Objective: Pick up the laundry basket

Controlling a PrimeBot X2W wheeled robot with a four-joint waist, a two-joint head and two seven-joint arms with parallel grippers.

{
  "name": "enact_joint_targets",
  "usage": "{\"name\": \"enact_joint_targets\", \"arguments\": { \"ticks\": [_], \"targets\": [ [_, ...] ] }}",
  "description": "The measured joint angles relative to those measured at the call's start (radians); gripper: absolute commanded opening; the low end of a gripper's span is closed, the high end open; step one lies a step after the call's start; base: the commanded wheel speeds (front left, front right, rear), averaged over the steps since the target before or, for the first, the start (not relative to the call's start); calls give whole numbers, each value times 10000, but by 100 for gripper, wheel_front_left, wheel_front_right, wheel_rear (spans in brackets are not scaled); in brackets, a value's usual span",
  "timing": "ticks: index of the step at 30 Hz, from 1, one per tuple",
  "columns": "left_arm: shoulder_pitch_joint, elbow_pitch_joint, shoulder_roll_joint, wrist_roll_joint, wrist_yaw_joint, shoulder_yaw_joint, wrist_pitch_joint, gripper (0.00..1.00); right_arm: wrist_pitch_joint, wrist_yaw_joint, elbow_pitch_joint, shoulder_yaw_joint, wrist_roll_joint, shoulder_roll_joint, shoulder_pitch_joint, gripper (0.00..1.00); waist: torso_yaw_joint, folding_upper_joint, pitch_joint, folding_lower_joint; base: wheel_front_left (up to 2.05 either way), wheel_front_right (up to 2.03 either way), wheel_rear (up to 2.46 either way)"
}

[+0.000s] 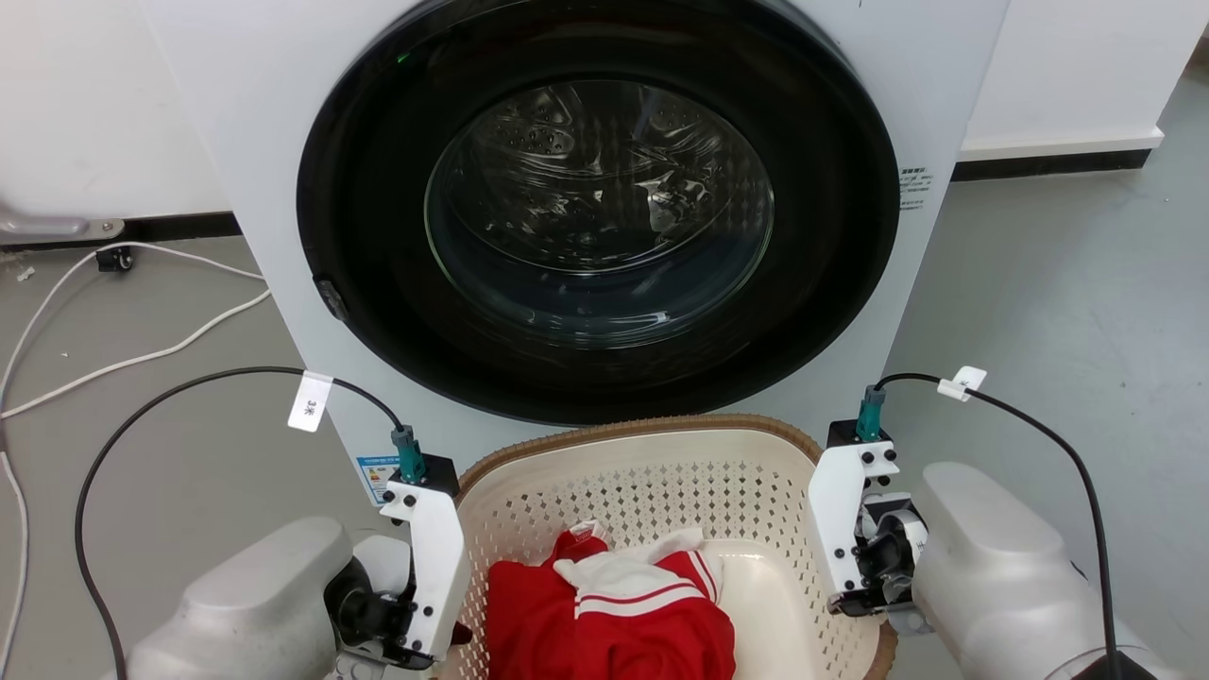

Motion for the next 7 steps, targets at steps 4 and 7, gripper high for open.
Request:
{"name": "enact_joint_targets", "arguments": {
  "ticks": [4, 7],
  "targets": [
    [-58, 27, 12, 6, -2, -2, 13, 0, -42, 0, 29, 6, 81, 0, -35, 0, -11, 0, 12, 0, 0, 0, 0],
    [-81, 19, 25, 31, -2, 0, 75, 0, -58, 0, 50, 23, 82, 10, -51, 0, -13, 0, 8, 0, 0, 0, 0]
  ]
}}
